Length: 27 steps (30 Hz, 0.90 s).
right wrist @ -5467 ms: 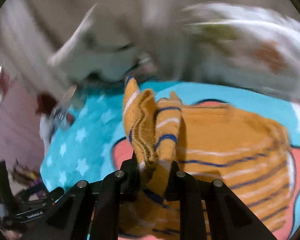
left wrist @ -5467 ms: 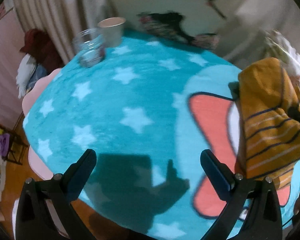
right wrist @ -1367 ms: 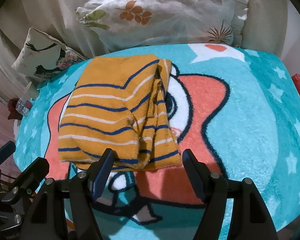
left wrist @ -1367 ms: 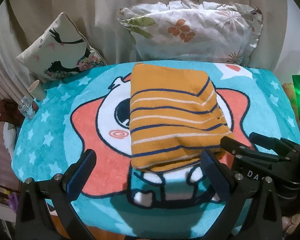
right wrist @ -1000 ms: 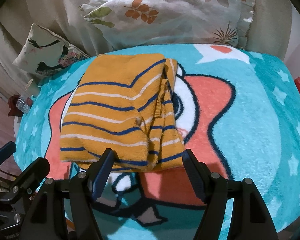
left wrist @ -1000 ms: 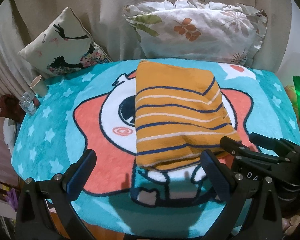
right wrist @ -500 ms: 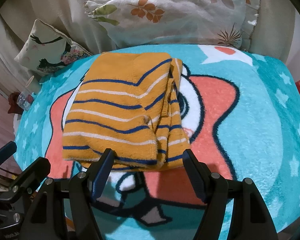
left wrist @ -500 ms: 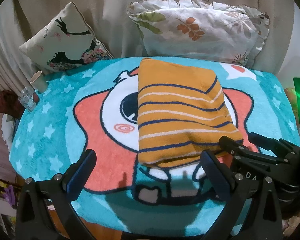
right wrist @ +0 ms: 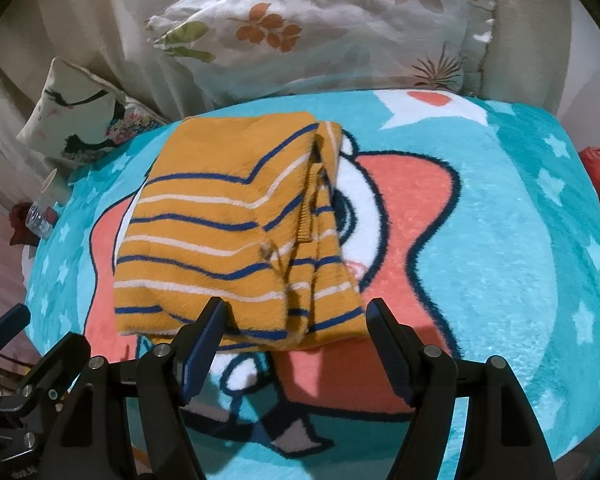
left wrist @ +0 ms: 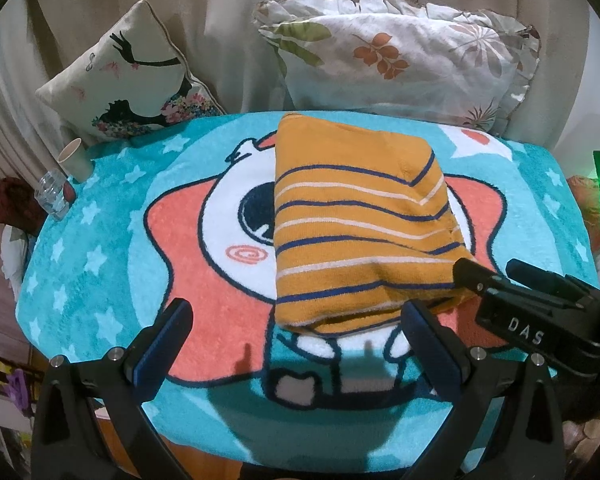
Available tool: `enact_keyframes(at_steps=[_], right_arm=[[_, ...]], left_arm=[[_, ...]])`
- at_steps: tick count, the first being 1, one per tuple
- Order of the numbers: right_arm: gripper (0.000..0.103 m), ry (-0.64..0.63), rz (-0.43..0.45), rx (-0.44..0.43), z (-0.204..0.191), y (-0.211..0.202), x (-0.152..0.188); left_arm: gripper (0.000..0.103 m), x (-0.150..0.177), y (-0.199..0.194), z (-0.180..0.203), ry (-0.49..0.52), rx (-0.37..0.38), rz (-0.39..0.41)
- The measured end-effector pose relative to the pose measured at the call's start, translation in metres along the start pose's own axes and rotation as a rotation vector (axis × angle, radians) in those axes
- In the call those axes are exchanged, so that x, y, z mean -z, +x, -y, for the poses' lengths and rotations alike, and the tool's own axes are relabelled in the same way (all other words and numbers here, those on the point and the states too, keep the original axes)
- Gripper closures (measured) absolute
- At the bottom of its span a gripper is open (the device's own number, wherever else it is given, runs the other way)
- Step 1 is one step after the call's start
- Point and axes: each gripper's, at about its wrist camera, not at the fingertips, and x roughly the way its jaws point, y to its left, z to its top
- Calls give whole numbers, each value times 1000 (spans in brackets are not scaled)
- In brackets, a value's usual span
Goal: Fold small clothes
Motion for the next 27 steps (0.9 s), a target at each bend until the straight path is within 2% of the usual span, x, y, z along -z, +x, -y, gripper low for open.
enact_keyframes(at_steps=[27], right_arm=[[24, 26, 1, 23, 4, 2, 2]], left_arm=[[0, 4, 7, -3, -19, 7, -29]])
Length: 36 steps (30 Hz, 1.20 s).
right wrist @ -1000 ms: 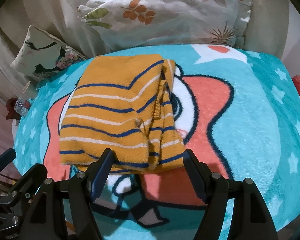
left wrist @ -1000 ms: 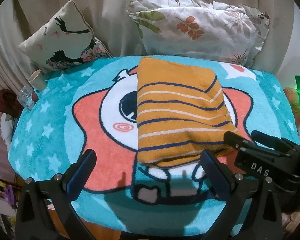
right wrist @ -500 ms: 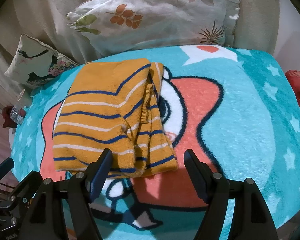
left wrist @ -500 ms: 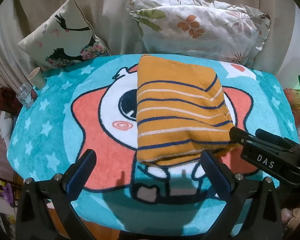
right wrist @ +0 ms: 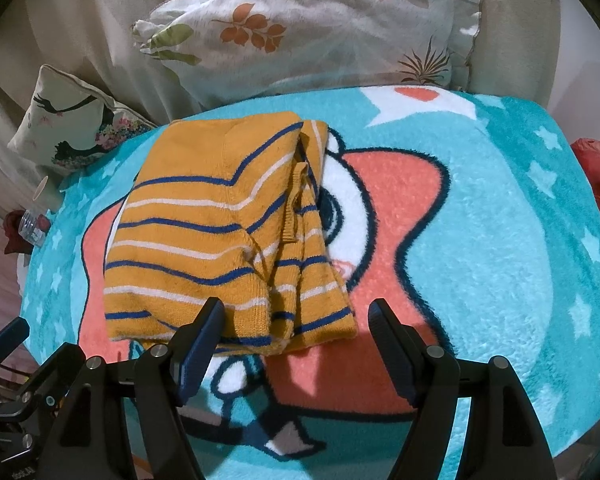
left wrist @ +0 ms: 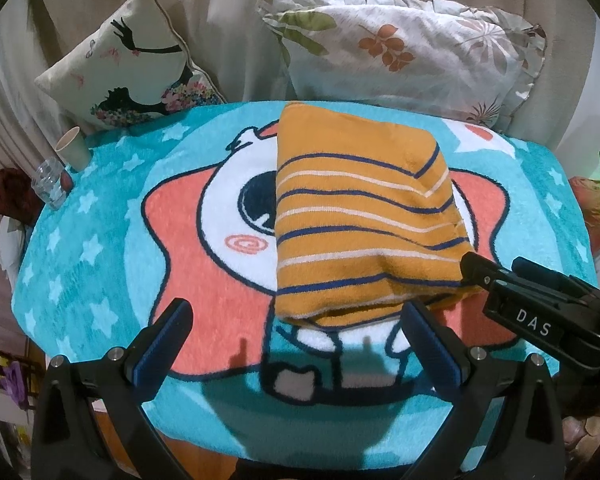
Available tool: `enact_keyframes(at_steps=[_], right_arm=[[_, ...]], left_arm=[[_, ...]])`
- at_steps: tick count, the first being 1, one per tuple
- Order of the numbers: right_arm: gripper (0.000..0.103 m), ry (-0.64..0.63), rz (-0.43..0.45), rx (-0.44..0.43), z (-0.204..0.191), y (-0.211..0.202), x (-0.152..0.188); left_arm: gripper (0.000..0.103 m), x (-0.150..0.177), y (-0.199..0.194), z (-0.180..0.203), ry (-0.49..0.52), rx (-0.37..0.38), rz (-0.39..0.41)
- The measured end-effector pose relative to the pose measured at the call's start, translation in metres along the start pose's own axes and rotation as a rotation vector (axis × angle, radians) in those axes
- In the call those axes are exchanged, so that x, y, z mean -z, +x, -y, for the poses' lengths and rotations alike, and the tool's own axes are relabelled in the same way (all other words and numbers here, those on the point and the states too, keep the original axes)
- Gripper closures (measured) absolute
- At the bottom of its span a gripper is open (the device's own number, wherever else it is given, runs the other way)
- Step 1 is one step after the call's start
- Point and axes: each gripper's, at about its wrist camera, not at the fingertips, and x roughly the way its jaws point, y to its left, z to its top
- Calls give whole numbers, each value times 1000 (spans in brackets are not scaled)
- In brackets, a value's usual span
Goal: Fold small clothes
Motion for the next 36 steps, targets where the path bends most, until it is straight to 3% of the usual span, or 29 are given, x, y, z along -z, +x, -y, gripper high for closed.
enact_keyframes(at_steps=[17, 29, 36], right_arm=[[24, -18, 20, 24, -2, -2, -1], [24, -149, 138, 202, -20, -20, -2], [22, -184, 142, 264, -24, -20, -1]], left_arm=[[0, 1, 2, -2, -4, 2, -10], [0, 1, 4, -5, -17, 0, -11], [0, 1, 4, -2, -11, -2, -14]])
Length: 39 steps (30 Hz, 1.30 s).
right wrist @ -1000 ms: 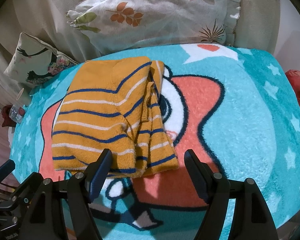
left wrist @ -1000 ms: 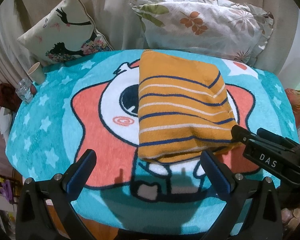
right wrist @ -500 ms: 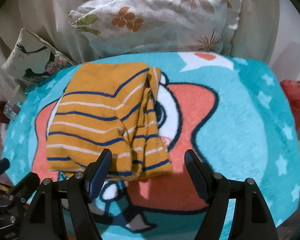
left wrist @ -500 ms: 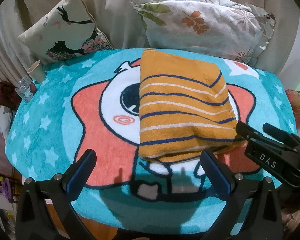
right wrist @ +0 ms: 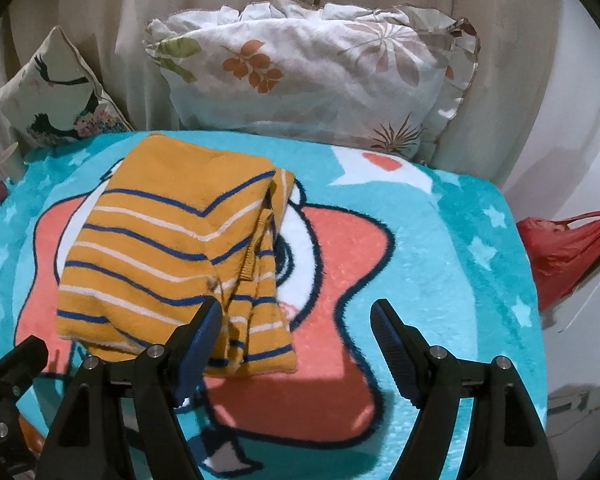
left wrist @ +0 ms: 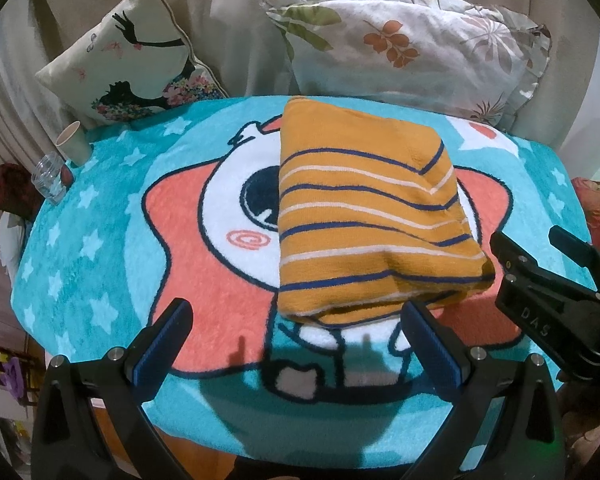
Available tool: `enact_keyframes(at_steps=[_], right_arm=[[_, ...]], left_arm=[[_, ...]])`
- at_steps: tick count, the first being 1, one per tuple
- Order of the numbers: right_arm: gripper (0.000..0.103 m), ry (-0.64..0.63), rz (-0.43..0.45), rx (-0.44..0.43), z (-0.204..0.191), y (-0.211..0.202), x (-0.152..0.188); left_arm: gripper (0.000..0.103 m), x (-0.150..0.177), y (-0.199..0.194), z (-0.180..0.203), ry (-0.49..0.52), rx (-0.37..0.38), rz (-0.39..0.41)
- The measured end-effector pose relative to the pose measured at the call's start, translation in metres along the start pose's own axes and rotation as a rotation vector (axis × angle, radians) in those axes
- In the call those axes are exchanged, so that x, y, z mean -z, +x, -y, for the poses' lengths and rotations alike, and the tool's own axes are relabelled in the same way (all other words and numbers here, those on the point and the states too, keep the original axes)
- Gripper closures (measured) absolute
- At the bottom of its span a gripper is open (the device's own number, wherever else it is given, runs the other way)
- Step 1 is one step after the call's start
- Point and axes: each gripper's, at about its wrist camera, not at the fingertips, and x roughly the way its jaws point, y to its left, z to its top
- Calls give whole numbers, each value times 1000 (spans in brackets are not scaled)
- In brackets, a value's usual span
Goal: Fold small clothes
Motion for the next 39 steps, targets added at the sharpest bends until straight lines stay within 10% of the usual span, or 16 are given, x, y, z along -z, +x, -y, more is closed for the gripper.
enact_keyframes(at_steps=[39], right_arm=[[20, 11, -43, -4, -2, 20, -8]], left_arm=[[0, -7, 12, -3, 13, -6, -27]])
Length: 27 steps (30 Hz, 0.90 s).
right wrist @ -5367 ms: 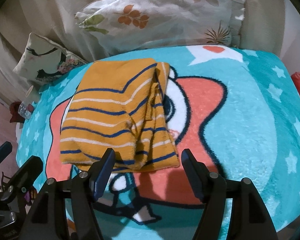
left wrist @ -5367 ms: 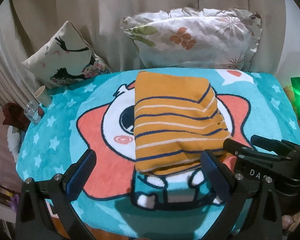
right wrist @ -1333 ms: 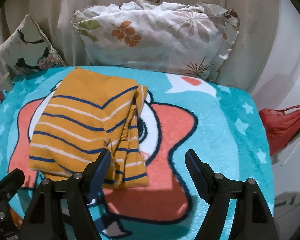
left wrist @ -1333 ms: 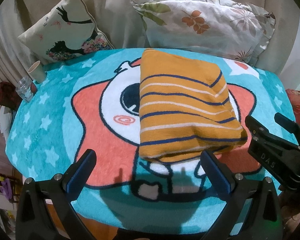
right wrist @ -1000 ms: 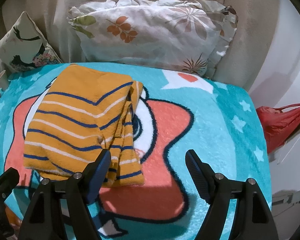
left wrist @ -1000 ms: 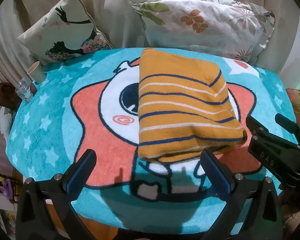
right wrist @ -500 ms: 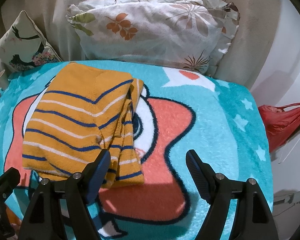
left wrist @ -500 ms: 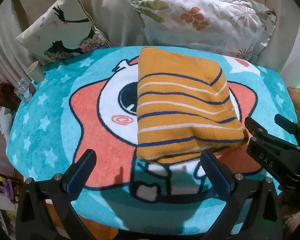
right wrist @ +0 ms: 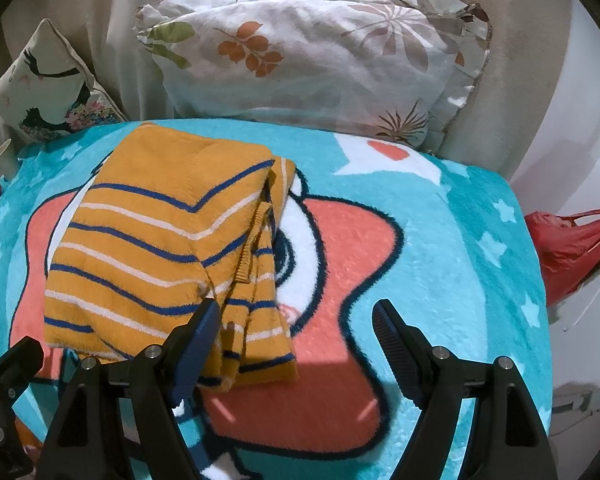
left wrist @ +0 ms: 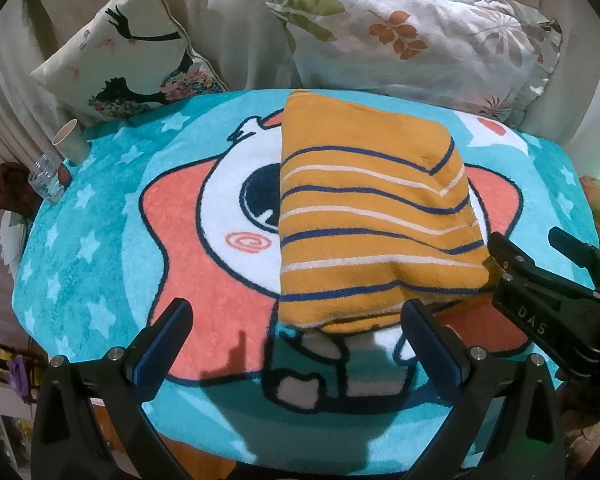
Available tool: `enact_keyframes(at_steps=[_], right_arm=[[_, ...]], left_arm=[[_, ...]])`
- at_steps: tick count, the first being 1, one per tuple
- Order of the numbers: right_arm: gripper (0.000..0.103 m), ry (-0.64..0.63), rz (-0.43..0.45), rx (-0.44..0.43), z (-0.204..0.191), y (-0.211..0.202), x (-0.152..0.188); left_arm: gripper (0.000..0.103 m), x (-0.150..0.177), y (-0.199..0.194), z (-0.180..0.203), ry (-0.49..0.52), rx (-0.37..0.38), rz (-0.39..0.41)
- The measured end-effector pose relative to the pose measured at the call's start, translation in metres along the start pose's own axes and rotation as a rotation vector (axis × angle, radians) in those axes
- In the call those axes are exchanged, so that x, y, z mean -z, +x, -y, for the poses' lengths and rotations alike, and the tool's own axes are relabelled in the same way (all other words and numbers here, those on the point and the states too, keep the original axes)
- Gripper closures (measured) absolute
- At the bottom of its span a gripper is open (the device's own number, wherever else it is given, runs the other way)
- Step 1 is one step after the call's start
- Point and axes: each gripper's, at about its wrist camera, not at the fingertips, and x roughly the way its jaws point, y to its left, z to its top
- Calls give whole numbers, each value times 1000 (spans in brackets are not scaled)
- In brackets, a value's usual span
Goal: Fold small clothes
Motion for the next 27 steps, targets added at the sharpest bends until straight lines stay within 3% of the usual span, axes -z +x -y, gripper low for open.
enact_keyframes(at_steps=[27], right_arm=[[19, 11, 16, -5, -7, -3, 0]], left_arm=[[0, 1, -3, -7, 2, -14, 15]])
